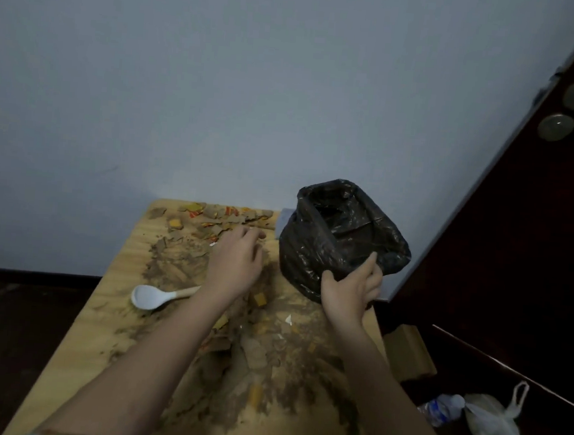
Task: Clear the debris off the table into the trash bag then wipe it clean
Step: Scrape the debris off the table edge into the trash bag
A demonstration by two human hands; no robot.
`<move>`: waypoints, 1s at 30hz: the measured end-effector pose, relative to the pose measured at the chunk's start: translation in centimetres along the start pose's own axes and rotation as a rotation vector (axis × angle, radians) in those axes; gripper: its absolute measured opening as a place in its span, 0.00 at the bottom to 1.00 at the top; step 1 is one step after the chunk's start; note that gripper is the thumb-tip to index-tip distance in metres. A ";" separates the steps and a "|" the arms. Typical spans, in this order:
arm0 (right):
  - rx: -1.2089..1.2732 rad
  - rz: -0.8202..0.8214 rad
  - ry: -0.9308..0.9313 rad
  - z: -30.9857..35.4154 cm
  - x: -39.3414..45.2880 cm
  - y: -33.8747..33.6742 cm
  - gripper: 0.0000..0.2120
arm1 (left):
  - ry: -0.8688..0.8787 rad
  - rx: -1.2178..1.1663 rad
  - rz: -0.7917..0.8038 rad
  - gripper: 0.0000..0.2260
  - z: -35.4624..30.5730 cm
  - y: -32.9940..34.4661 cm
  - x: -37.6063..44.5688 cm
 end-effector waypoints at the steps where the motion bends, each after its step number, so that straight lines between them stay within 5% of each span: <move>1: -0.045 0.014 -0.084 0.8 -0.9 0.7 0.44 | 0.011 0.021 -0.007 0.13 0.6 -0.5 -0.6; 15: -0.746 0.548 -0.847 7.2 -10.2 20.1 0.18 | -0.141 0.164 0.057 0.12 15.1 -6.4 -7.5; 20: -1.058 0.595 -1.042 7.2 -10.8 24.2 0.16 | -0.201 0.166 0.084 0.14 18.4 -7.0 -8.5; 30: -1.229 0.661 -1.231 7.3 -10.5 27.0 0.19 | -0.322 0.041 0.053 0.13 22.2 -6.1 -7.6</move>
Point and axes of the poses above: each hand's wrist, its own x-axis towards the middle knuckle, its own y-axis out of the palm, z = x × y, the point moved 7 cm from there along x, towards the middle knuckle, and after that the axes turned 1 degree about -x, right-handed, at the moved point
